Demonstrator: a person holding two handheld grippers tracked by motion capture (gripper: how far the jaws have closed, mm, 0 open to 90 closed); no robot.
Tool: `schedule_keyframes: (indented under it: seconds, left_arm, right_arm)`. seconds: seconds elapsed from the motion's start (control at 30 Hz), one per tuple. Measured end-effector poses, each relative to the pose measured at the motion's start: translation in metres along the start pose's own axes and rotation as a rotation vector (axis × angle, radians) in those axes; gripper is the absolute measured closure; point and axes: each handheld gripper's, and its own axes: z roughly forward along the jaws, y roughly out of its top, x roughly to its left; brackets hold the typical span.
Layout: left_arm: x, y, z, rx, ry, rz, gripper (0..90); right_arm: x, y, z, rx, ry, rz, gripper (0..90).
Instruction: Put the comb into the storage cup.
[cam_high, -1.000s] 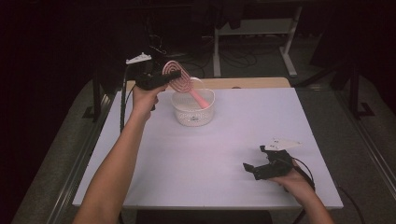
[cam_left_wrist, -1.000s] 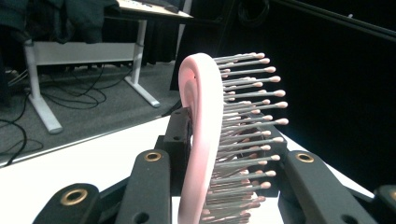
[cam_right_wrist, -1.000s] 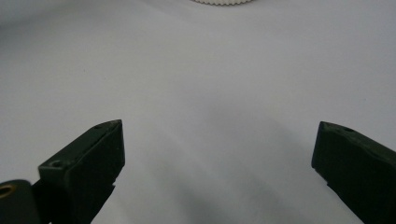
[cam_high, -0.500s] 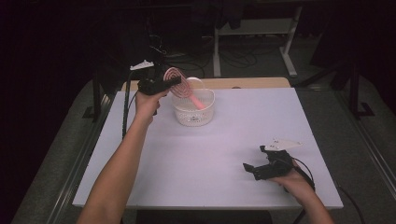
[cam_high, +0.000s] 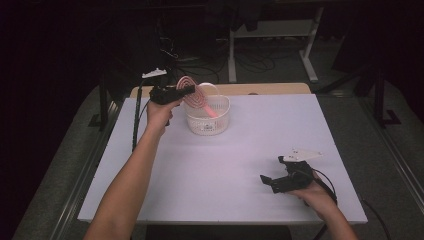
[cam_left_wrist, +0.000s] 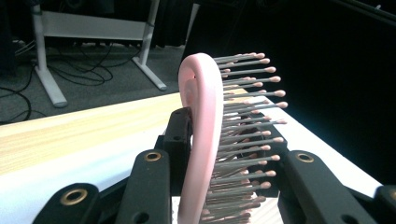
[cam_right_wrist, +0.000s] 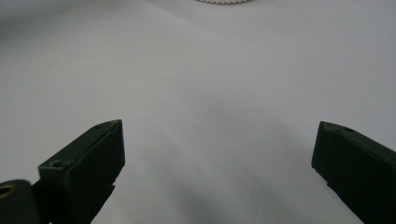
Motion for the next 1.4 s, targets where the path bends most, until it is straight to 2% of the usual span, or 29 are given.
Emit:
schedule_keyframes:
  seconds: [0.33,0.8,1.17,1.33,1.4]
  left_arm:
    - [0.005,-0.005,0.003,0.019,0.007,-0.017,65.5]
    - [0.019,-0.009,-0.001,0.034,0.021,-0.068,64.1]
    - [0.025,-0.012,-0.004,0.042,0.037,-0.071,62.2]
    - [0.025,-0.012,-0.005,0.043,0.054,-0.065,56.8]
    - [0.026,-0.012,-0.006,0.045,0.060,-0.060,51.8]
  right_arm:
    - [0.000,0.000,0.000,0.000,0.002,-0.001,2.2]
    - [0.000,0.000,0.001,0.000,0.002,-0.001,2.3]
    - [0.000,0.000,0.001,0.003,0.002,-0.001,2.3]
    - [0.001,0.000,0.001,0.002,0.002,-0.002,2.2]
    - [0.001,-0.001,0.001,0.002,0.002,-0.001,2.3]
